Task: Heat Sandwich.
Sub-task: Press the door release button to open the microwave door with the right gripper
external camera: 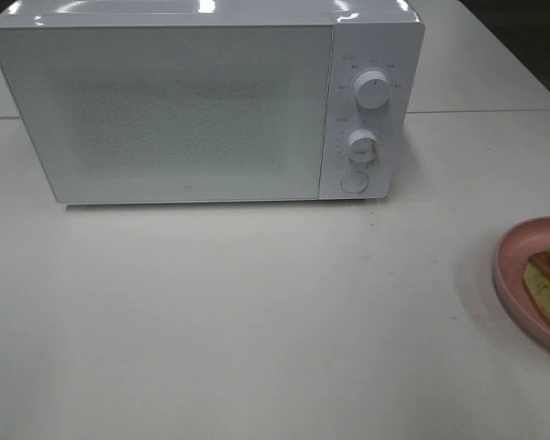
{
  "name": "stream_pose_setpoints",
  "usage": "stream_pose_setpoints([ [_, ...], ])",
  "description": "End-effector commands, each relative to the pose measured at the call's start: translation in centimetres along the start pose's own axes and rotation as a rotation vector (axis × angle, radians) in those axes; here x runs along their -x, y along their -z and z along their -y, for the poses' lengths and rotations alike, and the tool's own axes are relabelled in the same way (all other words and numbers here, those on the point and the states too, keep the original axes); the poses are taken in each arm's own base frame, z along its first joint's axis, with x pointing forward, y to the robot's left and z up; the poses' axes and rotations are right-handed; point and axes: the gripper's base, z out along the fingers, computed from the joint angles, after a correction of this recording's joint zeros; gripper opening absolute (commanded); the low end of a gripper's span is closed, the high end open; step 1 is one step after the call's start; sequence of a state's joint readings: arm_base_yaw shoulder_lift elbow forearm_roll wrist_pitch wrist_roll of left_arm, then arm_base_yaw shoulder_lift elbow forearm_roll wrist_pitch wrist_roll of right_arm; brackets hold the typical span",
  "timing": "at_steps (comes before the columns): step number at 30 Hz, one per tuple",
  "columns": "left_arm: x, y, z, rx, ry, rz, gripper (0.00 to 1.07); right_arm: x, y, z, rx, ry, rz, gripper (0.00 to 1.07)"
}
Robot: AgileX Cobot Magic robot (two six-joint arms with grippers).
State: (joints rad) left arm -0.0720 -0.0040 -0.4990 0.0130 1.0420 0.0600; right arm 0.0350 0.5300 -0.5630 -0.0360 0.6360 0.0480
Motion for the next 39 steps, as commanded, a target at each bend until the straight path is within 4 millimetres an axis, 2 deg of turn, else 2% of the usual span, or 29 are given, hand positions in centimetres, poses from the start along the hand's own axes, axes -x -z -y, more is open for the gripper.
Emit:
stream_pose_setpoints([
  [1,-0.2,0.3,0.0,-0.002,-0.003,0.034,1.01,1.0,-1.1,-0.1,0.007,0.008,0.029,0.76],
  [12,-0.2,0.3,0.0,-0.002,-0.003,0.034,1.01,2.7,-5.1,-0.3,0.015,0.009,0.066,0.76],
  [16,-0.2,0.3,0.0,-0.002,-0.003,0.034,1.01,2.4,-6.1,-0.4,0.019,0.01,0.105,0.76],
  [24,-0.2,0.3,0.0,-0.002,-0.003,0.034,1.01,0.6,-9.5,-0.6,0.033,0.012,0.201,0.76],
  [31,-0.2,0.3,0.0,-0.002,-0.003,0.034,1.01,-1.1,-11.0,-0.6,0.036,-0.037,0.228,0.76],
  [39,-0.2,0.3,0.0,-0.002,-0.003,0.034,1.01,-2.9,-13.1,-2.8,0.114,0.026,0.162,0.76],
])
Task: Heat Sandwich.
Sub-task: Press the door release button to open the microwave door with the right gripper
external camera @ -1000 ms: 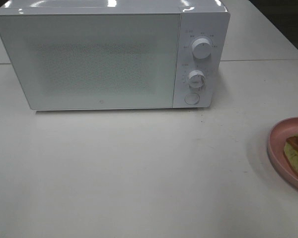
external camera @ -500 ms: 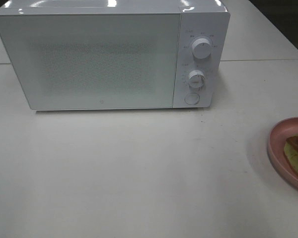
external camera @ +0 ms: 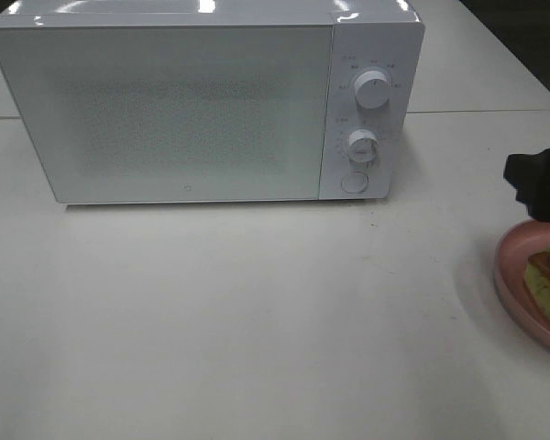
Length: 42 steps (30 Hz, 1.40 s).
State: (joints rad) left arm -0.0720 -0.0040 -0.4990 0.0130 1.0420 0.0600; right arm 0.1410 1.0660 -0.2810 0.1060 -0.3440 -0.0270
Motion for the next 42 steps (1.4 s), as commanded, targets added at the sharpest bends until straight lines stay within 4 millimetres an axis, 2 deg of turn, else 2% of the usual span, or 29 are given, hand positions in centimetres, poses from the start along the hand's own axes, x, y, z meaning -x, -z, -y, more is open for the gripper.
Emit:
stream_pose_setpoints([
  [1,-0.2,0.3,0.0,-0.002,-0.003,0.034,1.01,-0.6,-0.8,-0.9,0.026,0.037,0.004,0.76],
  [7,-0.2,0.3,0.0,-0.002,-0.003,0.034,1.01,-1.4,-1.9,-2.4,0.041,0.053,0.001,0.76],
  [9,-0.2,0.3,0.0,-0.002,-0.003,0.034,1.01,-1.9,-2.4,-3.5,0.061,0.076,-0.008,0.76],
  [23,-0.2,0.3,0.0,-0.002,-0.003,0.034,1.01,-4.6,-3.7,-8.0,0.054,0.114,0.027,0.76],
  [30,-0.2,0.3,0.0,-0.002,-0.003,0.034,1.01,-5.1,-4.2,-9.7,0.005,0.07,0.034,0.76],
  [37,-0.2,0.3,0.0,-0.002,-0.003,0.034,1.01,-5.7,-5.2,-12.2,0.017,0.108,0.044,0.76],
  [42,-0.2,0.3,0.0,-0.002,-0.003,0.034,1.01,-5.9,-5.9,-13.1,0.013,0.104,0.038,0.76],
])
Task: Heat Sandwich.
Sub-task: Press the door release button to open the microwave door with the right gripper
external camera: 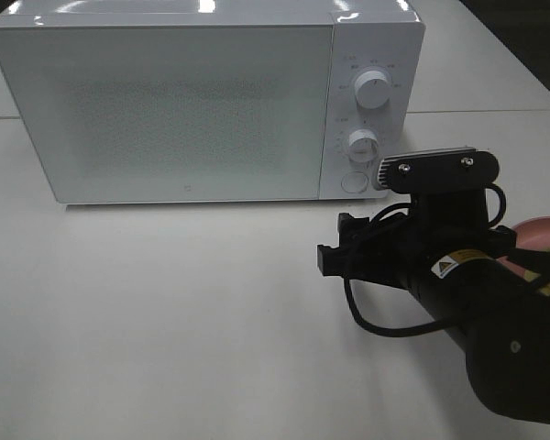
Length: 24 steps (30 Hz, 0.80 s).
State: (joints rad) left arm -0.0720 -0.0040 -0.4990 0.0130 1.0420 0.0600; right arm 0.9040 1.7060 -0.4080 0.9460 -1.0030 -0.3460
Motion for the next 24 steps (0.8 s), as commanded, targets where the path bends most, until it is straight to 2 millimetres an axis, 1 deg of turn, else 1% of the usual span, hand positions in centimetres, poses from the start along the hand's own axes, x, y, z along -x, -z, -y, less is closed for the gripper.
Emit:
stream_pose_setpoints([
  [1,-0.19,0.29,-0.01,-0.002,-0.003,0.034,1.01,0.23,-0.22,-0.41,-0.001,0.008,0.015,0.76],
  [7,-0.19,0.29,-0.01,-0.002,-0.003,0.034,1.01,0.42,-0.26,-0.47,-0.002,0.001,0.026,0.76],
  [11,-0.19,0.29,-0.01,-0.002,-0.003,0.034,1.01,0.41,-0.26,-0.47,-0.001,-0.064,0.025,0.76],
  [13,-0.19,0.29,-0.01,-0.002,-0.003,0.034,1.01,0.39,-0.26,-0.48,0.001,-0.19,0.023,0.76],
  [14,-0.19,0.29,-0.01,-0.002,-0.003,0.034,1.01,0.37,-0.26,-0.49,0.002,-0.23,0.02,0.76],
  [15,-0.19,0.29,-0.01,-0.002,-0.003,0.034,1.01,0.37,-0.26,-0.49,0.002,-0.23,0.02,0.76],
  [16,-0.19,0.29,-0.01,-0.002,-0.003,0.034,1.01,0.37,-0.26,-0.49,0.003,-0.334,0.02,0.76],
  [18,-0.19,0.29,-0.01,-0.002,-0.003,0.034,1.01,0.36,-0.26,-0.49,0.004,-0.438,0.019,0.76],
  [19,-0.19,0.29,-0.01,-0.002,-0.003,0.034,1.01,0.34,-0.27,-0.5,0.005,-0.536,0.016,0.76],
  [20,-0.19,0.29,-0.01,-0.002,-0.003,0.034,1.01,0.34,-0.27,-0.5,0.005,-0.536,0.016,0.76],
  [23,-0.19,0.29,-0.01,-0.002,-0.003,0.034,1.01,0.34,-0.27,-0.5,0.007,-0.697,0.015,0.76],
  [24,-0.19,0.29,-0.01,-0.002,-0.003,0.034,1.01,0.34,-0.27,-0.5,0.007,-0.697,0.015,0.76],
])
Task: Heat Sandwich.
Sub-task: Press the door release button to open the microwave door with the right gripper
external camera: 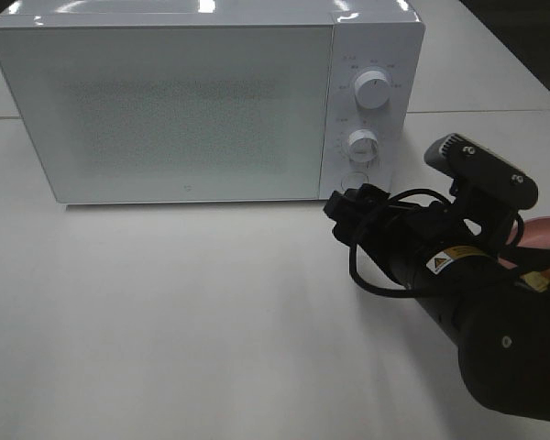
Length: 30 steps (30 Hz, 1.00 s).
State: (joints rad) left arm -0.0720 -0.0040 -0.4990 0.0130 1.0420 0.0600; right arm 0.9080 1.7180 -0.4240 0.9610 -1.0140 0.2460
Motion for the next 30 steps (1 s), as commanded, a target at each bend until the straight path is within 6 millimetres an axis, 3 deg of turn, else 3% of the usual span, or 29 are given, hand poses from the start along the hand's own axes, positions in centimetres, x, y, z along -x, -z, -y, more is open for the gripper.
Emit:
stream_pose_setpoints([
  [1,-0.19,0.29,-0.01,-0.002,-0.003,0.034,1.01,0.01,-0.02,-0.31,0.013,-0.206,-0.002,0.76],
  [4,-0.19,0.29,-0.01,-0.002,-0.003,0.034,1.01,0.01,-0.02,-0.31,0.013,-0.424,-0.003,0.75],
  [15,-0.19,0.29,-0.01,-0.002,-0.003,0.034,1.01,0.01,-0.02,-0.31,0.012,-0.818,-0.006,0.6],
  [17,-0.19,0.29,-0.01,-0.002,-0.003,0.034,1.01,0.02,-0.02,-0.31,0.013,-0.888,-0.006,0.54],
  [18,-0.19,0.29,-0.01,-0.002,-0.003,0.034,1.01,0.02,-0.02,-0.31,0.013,-0.946,-0.006,0.46],
  [20,-0.19,0.29,-0.01,-0.002,-0.003,0.034,1.01,0.02,-0.02,-0.31,0.013,-0.963,-0.006,0.42],
  [22,-0.19,0.29,-0.01,-0.002,-0.003,0.034,1.01,0.02,-0.02,-0.31,0.013,-0.997,-0.006,0.25],
  [23,-0.19,0.29,-0.01,-0.002,-0.003,0.034,1.01,0.02,-0.02,-0.31,0.013,-0.997,-0.006,0.25],
  [25,-0.19,0.29,-0.01,-0.002,-0.003,0.034,1.01,0.02,-0.02,-0.31,0.013,-1.009,-0.006,0.13],
  [26,-0.19,0.29,-0.01,-0.002,-0.003,0.034,1.01,0.02,-0.02,-0.31,0.013,-1.01,-0.006,0.0],
  [30,-0.19,0.29,-0.01,-0.002,-0.003,0.034,1.01,0.04,-0.03,-0.3,0.012,-1.016,-0.006,0.0],
])
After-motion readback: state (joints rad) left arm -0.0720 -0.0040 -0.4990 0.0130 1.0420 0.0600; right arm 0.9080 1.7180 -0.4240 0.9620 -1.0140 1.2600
